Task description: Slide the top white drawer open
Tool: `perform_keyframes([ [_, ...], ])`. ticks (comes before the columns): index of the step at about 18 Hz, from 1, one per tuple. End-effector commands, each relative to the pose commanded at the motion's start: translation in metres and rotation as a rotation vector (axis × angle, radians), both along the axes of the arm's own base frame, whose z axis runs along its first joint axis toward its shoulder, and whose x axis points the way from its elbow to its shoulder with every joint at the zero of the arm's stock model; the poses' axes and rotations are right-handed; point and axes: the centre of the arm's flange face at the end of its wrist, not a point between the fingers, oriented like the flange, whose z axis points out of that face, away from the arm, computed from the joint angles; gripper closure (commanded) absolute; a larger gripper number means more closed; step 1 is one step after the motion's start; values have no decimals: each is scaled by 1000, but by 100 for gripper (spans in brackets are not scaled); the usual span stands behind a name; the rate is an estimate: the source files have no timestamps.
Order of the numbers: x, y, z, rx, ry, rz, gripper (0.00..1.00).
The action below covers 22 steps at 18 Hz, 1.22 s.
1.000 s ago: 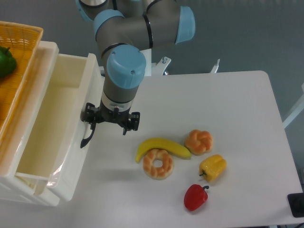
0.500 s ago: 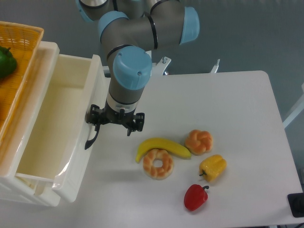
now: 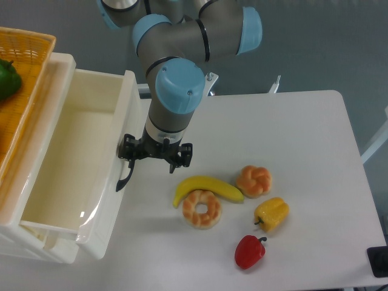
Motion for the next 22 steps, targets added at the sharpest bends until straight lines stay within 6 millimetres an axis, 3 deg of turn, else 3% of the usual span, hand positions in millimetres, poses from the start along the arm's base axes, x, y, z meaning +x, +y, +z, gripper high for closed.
perform_keyframes([
  [9, -10, -9, -2, 14, -34, 29, 0],
  [22, -8, -8, -3, 37, -71, 36, 0],
])
